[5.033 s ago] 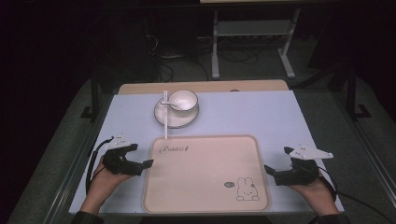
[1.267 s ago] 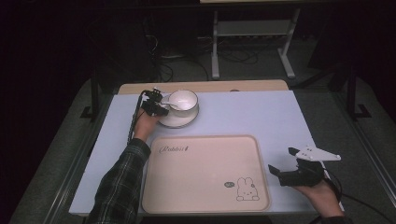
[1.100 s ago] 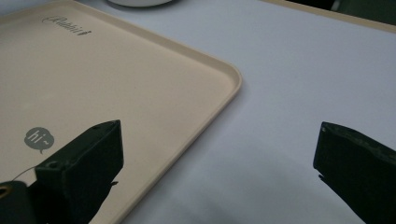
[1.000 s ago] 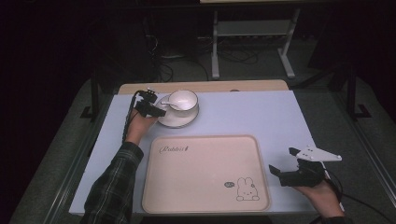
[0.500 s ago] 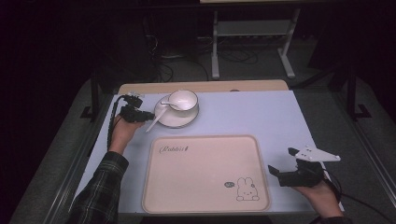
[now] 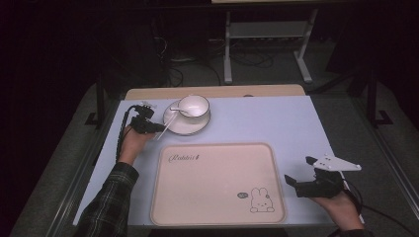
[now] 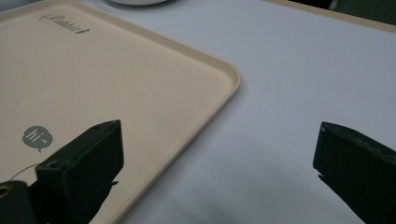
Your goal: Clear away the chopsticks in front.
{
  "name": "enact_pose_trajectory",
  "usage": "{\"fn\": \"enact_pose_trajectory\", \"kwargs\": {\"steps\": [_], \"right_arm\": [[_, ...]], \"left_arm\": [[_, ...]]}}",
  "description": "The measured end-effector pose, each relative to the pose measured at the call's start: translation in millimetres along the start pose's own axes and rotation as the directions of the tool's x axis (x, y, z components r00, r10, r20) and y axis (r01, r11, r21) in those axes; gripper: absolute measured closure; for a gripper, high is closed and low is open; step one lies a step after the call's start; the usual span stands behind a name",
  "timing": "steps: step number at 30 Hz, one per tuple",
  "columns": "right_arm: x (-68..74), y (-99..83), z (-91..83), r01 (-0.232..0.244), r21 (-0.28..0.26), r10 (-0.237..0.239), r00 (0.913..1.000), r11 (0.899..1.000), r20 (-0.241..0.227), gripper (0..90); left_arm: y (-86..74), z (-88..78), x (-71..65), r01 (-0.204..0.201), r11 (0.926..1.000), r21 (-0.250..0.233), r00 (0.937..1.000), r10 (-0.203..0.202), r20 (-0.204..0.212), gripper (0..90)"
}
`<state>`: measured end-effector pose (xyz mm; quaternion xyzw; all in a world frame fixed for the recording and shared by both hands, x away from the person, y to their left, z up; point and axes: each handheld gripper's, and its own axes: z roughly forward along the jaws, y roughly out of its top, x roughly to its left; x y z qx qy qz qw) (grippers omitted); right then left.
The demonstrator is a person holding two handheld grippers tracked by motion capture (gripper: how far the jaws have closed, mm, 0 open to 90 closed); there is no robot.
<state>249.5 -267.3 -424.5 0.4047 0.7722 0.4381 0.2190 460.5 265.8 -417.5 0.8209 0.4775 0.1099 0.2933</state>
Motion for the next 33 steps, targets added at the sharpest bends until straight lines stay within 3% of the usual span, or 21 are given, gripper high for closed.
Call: {"fn": "enact_pose_trajectory", "kwargs": {"steps": [8,16,23,33], "right_arm": [[0.3,0.0,0.3,0.001,0.004,-0.001,1.0,1.0,0.003,1.1],[-0.7,-0.4,-0.8,0.0,0.003,0.0,1.0,1.0,0.006,1.1],[-0.3,-0.2,-0.7,-0.001,0.002,0.001,1.0,1.0,0.007,1.2],[0.6,0.0,-0.5,0.001,0.005,-0.001,1.0,1.0,0.008,1.2]], "left_arm": [[-0.9,-2.3,-0.2,-0.009,0.9999,-0.009,0.9996,0.009,-0.028,85.5],[-10.0,-23.7,5.2,0.007,0.9982,-0.059,0.9989,-0.01,-0.045,85.8],[-37.8,-53.9,12.0,0.03,0.9954,-0.091,0.999,-0.033,-0.03,86.0],[-75.3,-95.1,5.3,0.005,0.9931,-0.117,0.9996,-0.008,-0.029,86.0]]}}
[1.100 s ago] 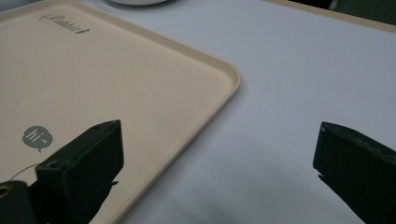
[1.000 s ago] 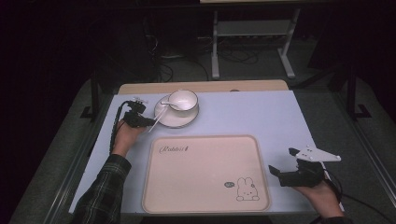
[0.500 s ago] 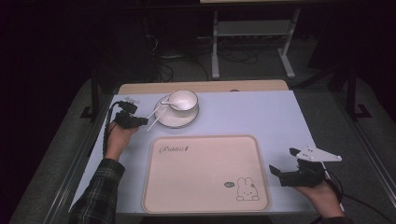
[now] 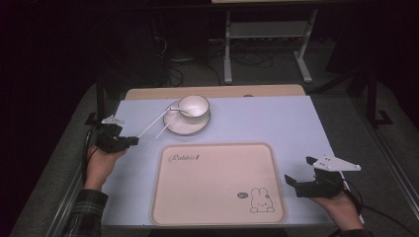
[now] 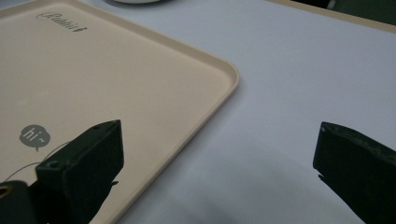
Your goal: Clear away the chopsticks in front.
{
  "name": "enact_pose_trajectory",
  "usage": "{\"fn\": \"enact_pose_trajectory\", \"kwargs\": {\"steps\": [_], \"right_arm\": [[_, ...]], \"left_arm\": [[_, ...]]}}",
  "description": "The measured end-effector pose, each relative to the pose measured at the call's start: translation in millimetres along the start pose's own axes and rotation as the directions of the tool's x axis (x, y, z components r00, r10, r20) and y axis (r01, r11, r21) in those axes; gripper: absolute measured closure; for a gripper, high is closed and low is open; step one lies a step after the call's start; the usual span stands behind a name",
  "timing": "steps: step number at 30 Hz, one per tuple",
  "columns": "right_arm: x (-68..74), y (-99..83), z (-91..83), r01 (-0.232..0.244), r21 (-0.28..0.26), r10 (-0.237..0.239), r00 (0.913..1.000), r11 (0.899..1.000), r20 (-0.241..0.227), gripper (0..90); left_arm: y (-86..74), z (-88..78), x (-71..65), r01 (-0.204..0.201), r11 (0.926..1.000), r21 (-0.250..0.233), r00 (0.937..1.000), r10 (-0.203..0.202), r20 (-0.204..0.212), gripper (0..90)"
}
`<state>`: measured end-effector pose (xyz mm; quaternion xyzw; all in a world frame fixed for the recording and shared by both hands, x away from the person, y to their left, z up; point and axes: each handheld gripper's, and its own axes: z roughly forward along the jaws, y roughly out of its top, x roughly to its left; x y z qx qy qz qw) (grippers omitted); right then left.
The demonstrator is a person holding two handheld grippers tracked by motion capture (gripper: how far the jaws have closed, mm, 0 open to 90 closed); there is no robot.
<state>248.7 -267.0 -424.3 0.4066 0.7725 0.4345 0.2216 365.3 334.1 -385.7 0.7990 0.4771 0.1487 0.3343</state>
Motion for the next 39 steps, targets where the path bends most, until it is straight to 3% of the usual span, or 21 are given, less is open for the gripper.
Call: {"fn": "enact_pose_trajectory", "kwargs": {"steps": [1,9,18,19,20,21,26,28,39], "right_arm": [[-0.2,0.0,0.2,0.002,-0.001,-0.002,1.0,1.0,0.0,1.2],[0.0,-0.2,0.3,0.006,0.004,-0.006,1.0,1.0,0.006,1.2],[1.0,0.4,1.2,0.011,0.007,-0.011,0.9999,1.0,0.005,1.1],[1.0,0.3,1.2,0.011,0.006,-0.011,0.9999,1.0,0.004,1.2],[0.8,0.3,1.3,0.009,0.006,-0.009,0.9999,1.0,0.004,1.2],[0.4,0.2,1.7,0.009,0.006,-0.009,1.0,1.0,0.004,1.2],[0.4,0.2,1.8,0.009,0.007,-0.01,0.9999,1.0,0.005,1.2],[0.2,0.3,1.9,0.01,0.007,-0.01,0.9999,1.0,0.005,1.2],[0.7,0.6,2.3,0.013,0.011,-0.013,0.9999,1.0,0.005,1.2]], "left_arm": [[-7.3,-8.9,-3.7,-0.001,1.0,-0.006,0.9999,0.001,0.013,86.0],[-27.7,-33.5,-30.6,-0.045,0.9989,-0.016,0.9981,0.046,0.042,86.0],[-32.7,-35.1,-62.1,-0.094,0.995,-0.032,0.9873,0.097,0.126,86.0],[-32.5,-33.2,-66.2,-0.1,0.9944,-0.033,0.9837,0.104,0.147,86.0],[-31.5,-27.8,-76.0,-0.116,0.9927,-0.034,0.9757,0.12,0.183,86.0],[-31.2,-26.3,-78.8,-0.12,0.9922,-0.033,0.9737,0.124,0.191,86.0],[-27.6,-8.7,-105.4,-0.175,0.9844,-0.022,0.9484,0.174,0.265,86.0],[-27.0,-1.2,-115.0,-0.198,0.9802,-0.005,0.9412,0.192,0.278,85.9],[-32.5,31.7,-131.9,-0.255,0.9648,0.062,0.9309,0.228,0.285,85.8]]}}
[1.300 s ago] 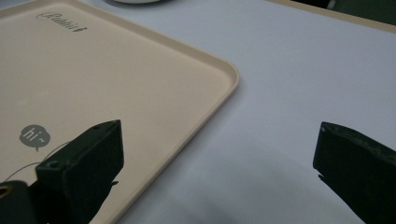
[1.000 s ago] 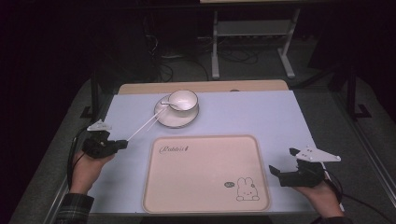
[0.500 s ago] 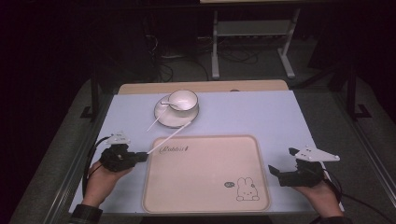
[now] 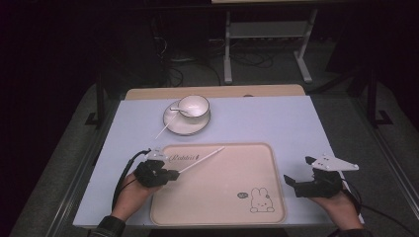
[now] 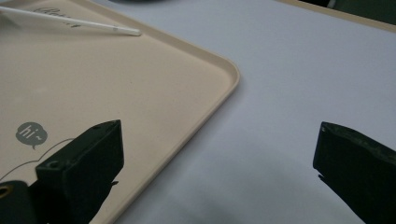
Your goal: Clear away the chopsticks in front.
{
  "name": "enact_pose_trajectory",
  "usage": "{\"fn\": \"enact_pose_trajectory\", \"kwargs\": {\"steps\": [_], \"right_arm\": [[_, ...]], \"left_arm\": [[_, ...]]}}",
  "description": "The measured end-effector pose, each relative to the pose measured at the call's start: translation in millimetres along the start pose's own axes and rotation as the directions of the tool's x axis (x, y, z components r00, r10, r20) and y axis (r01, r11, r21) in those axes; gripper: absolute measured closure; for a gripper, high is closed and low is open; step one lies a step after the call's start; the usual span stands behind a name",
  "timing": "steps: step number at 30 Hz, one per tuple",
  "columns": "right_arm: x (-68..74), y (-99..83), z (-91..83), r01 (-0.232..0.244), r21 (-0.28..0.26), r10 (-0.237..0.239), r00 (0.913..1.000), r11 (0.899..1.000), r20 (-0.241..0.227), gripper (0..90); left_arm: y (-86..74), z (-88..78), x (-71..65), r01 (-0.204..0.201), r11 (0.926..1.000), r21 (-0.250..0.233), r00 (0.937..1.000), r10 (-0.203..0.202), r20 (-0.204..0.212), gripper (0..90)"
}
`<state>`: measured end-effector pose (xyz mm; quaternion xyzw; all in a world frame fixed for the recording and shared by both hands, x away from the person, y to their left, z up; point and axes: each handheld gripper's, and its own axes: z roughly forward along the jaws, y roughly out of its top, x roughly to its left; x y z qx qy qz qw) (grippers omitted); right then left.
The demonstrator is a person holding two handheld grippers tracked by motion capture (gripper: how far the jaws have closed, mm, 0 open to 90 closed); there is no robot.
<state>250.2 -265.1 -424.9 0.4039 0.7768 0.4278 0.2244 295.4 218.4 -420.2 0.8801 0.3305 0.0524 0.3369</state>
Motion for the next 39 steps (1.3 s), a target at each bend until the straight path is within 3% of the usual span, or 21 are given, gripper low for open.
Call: {"fn": "enact_pose_trajectory", "kwargs": {"steps": [6,17,21,24,26,29,39], "right_arm": [[0.3,0.1,0.3,0.005,0.002,-0.005,1.0,1.0,-0.003,1.2],[0.5,0.0,0.3,0.005,0.003,-0.005,1.0,1.0,-0.003,1.2],[0.5,0.0,0.2,0.004,0.002,-0.004,1.0,1.0,-0.003,1.2],[0.5,-0.1,0.4,0.005,0.003,-0.005,1.0,1.0,-0.005,1.2],[0.7,0.0,0.5,0.005,0.002,-0.005,1.0,1.0,-0.005,1.2],[1.1,0.1,0.2,0.004,0.001,-0.004,1.0,1.0,-0.005,1.2],[0.2,-0.2,0.3,0.002,0.003,-0.002,1.0,1.0,-0.002,1.2]], "left_arm": [[-5.0,12.4,-1.8,-0.032,0.9979,0.057,0.9992,0.033,-0.024,84.8],[-6.2,11.1,0.8,-0.022,0.9987,0.046,0.9994,0.023,-0.024,75.7],[-5.9,10.8,2.3,-0.007,0.9992,0.038,0.9996,0.008,-0.026,60.0],[-3.0,7.7,4.7,0.011,0.9999,0.009,0.9999,-0.011,-0.003,41.3],[0.5,3.4,5.0,0.002,0.9998,-0.02,0.9998,-0.002,-0.02,30.7],[9.0,0.5,13.4,0.022,0.9997,-0.011,0.9993,-0.022,-0.029,16.3],[37.9,-4.3,45.0,0.021,0.9998,-0.001,0.9976,-0.021,-0.066,10.4]]}}
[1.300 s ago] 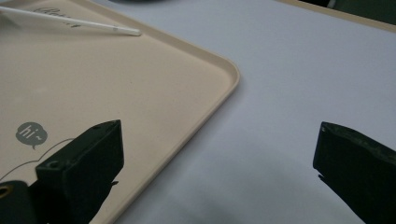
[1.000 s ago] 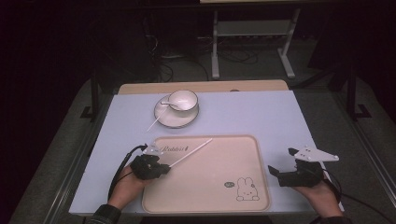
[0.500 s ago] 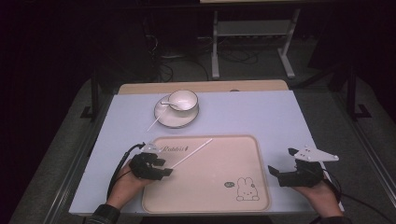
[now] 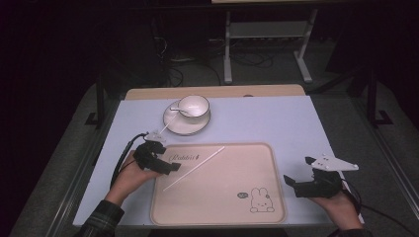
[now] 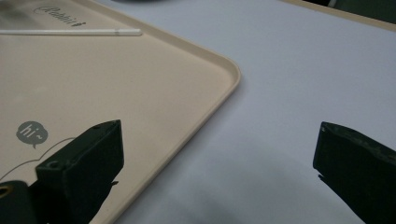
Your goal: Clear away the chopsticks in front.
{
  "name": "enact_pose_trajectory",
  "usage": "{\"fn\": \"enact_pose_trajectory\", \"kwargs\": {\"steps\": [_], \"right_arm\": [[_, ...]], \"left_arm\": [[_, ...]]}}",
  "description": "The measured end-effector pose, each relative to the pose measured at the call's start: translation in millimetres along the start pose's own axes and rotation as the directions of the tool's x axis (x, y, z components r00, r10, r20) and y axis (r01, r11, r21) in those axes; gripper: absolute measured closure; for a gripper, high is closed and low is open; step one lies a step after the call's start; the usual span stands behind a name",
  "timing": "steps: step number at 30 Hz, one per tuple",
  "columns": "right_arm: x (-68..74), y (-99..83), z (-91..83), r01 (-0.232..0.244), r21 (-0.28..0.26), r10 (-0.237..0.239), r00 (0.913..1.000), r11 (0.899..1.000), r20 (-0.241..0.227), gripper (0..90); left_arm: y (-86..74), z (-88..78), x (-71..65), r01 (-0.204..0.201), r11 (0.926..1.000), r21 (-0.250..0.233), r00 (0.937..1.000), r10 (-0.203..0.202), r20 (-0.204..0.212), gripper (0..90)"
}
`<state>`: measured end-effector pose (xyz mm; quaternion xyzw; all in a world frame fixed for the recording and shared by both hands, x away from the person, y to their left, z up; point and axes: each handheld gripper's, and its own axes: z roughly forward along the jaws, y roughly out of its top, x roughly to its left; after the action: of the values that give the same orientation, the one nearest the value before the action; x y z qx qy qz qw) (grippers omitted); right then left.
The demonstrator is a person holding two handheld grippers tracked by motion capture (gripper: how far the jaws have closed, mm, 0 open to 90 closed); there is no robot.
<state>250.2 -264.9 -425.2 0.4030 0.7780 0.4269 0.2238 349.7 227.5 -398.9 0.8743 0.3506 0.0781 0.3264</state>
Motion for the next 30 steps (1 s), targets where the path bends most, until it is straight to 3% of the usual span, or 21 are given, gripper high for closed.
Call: {"fn": "enact_pose_trajectory", "kwargs": {"steps": [8,16,19,25,30], "right_arm": [[-0.4,-0.6,-0.7,-0.002,-0.002,0.002,1.0,1.0,-0.001,1.2],[-1.0,-1.3,-1.5,-0.007,-0.003,0.007,1.0,1.0,-0.002,1.2],[-1.6,-1.7,-1.8,-0.008,-0.004,0.008,1.0,1.0,-0.002,1.2],[-1.9,-1.8,-1.4,-0.008,-0.004,0.008,1.0,1.0,-0.006,1.2],[-0.9,-1.5,-1.1,-0.005,-0.004,0.005,0.9999,1.0,-0.011,1.2]], "left_arm": [[36.9,1.2,39.6,0.002,0.9991,-0.042,0.9979,-0.005,-0.064,10.6],[66.3,19.6,72.4,-0.032,0.9994,-0.017,0.9907,0.029,-0.133,11.8],[73.2,27.6,81.9,-0.016,0.9998,-0.009,0.9887,0.015,-0.149,12.7],[82.3,48.6,100.6,0.001,0.9986,0.054,0.9854,0.008,-0.17,14.6],[86.0,60.9,107.8,0.011,0.9985,0.053,0.9794,0.0,-0.202,27.1]]}}
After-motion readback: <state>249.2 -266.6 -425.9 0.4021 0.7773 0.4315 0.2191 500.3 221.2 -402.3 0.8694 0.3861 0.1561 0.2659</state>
